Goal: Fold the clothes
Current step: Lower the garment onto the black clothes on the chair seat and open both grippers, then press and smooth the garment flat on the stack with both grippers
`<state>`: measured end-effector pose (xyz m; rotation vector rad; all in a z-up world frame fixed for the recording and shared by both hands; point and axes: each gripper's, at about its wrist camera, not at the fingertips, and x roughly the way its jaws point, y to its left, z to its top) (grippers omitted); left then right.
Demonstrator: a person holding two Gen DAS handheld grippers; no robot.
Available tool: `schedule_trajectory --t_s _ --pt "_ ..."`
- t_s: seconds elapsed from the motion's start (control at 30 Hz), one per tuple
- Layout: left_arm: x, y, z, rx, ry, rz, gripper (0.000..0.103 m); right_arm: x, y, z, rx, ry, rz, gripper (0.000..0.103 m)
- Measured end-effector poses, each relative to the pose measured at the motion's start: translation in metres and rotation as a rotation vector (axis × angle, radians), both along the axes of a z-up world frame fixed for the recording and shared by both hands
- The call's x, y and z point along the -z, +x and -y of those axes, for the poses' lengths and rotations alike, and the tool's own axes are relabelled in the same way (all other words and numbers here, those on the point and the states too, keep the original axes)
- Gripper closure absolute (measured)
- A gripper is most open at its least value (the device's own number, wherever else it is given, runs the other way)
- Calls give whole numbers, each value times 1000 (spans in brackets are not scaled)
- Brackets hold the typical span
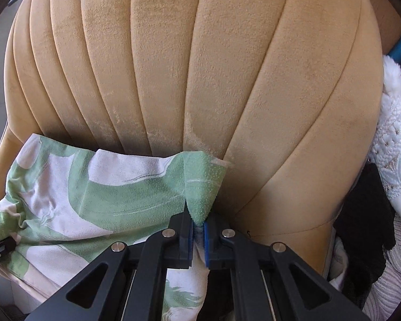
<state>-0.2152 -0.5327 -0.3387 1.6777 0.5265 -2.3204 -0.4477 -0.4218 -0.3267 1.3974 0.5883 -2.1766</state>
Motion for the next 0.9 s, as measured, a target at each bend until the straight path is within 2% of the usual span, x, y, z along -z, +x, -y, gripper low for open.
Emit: schedule_trajectory --t_s 0.27,0.37,0.4,0.47,0.5,0.53,0.6,0.67,0.7,0.77,0.9 --pt "-4 -14 4 76 -31 -22 80 11 -8 1 47 16 -15 99" --pt "4 -17 10 82 -18 -16 80 18 -9 0 68 20 -16 99" --pt "8 -17 12 84 -11 -1 76 20 -9 0 71 18 -11 98" --pt "18 -15 15 98 -9 49 61 24 -11 1 81 1 26 97" --pt "23 -14 16 105 -7 73 47 26 -12 1 85 -8 45 97" --pt "27 -12 19 107 -2 95 39 28 -14 1 91 -18 66 90" --pt "25 -4 31 81 52 100 39 23 -16 -5 115 -45 109 69" --pt "19 4 42 44 102 96 39 15 -16 -14 142 -73 143 37" --pt "16 8 48 26 127 94 39 8 -13 -22 154 -97 147 33" --pt "7 16 55 2 148 89 39 2 3 -39 174 -129 180 31" --pt "-22 29 57 -5 95 51 39 0 44 -74 210 -173 274 31"
